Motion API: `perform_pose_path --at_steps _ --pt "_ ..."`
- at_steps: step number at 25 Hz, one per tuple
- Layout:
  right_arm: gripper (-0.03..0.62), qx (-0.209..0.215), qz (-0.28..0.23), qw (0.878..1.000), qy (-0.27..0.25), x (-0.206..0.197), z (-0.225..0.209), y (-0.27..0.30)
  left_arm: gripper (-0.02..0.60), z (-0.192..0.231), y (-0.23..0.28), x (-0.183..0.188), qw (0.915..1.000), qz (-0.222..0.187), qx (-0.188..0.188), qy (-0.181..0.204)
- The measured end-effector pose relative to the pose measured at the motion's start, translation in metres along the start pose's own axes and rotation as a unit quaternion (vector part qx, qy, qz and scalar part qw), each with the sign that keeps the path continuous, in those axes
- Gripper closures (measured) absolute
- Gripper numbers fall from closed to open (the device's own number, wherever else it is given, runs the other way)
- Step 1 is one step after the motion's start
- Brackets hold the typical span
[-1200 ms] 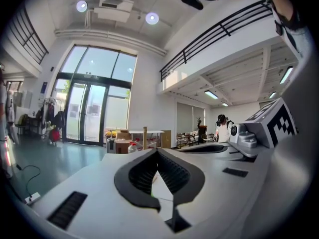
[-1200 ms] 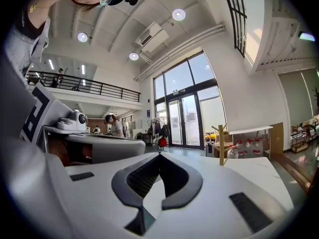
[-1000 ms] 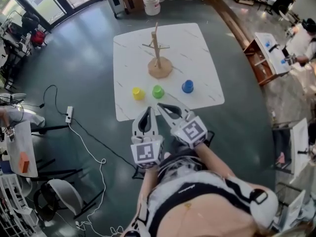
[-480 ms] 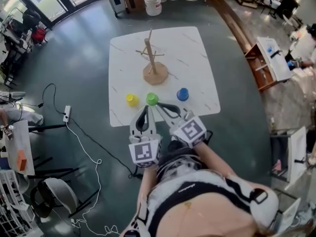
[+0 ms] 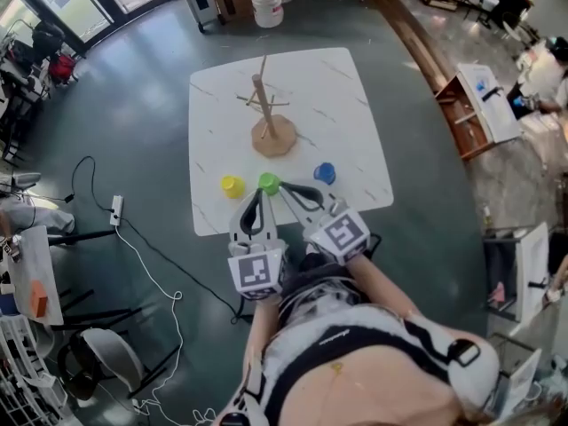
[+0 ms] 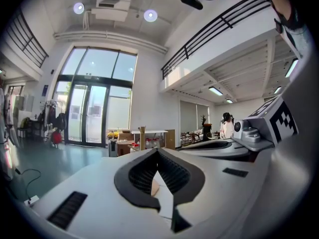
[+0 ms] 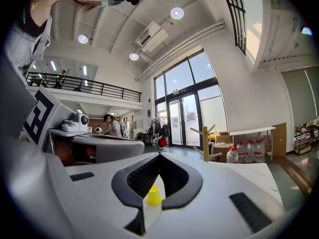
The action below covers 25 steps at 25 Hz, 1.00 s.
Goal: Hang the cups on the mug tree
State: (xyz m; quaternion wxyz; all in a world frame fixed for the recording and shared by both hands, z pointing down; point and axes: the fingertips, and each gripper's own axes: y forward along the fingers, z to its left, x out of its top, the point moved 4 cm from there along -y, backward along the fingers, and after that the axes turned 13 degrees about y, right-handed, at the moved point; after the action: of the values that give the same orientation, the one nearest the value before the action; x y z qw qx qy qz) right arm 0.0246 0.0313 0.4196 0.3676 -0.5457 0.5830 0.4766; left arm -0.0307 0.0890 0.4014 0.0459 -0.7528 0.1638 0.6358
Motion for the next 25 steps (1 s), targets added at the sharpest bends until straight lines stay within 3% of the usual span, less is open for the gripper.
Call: perform_pose_path --at_steps 10,25 --pt "0.591 -0.054 -0.021 0.998 0.009 0.014 -0.018 0.044 0.588 0.037 0.046 0.004 0.998 -0.017 -0.059 0.016" --pt "0.591 -0.132 -0.017 0.991 0.018 0.015 -0.034 0.107 0.588 0.095 0.095 -0.017 0.9903 -0.021 -0.137 0.003"
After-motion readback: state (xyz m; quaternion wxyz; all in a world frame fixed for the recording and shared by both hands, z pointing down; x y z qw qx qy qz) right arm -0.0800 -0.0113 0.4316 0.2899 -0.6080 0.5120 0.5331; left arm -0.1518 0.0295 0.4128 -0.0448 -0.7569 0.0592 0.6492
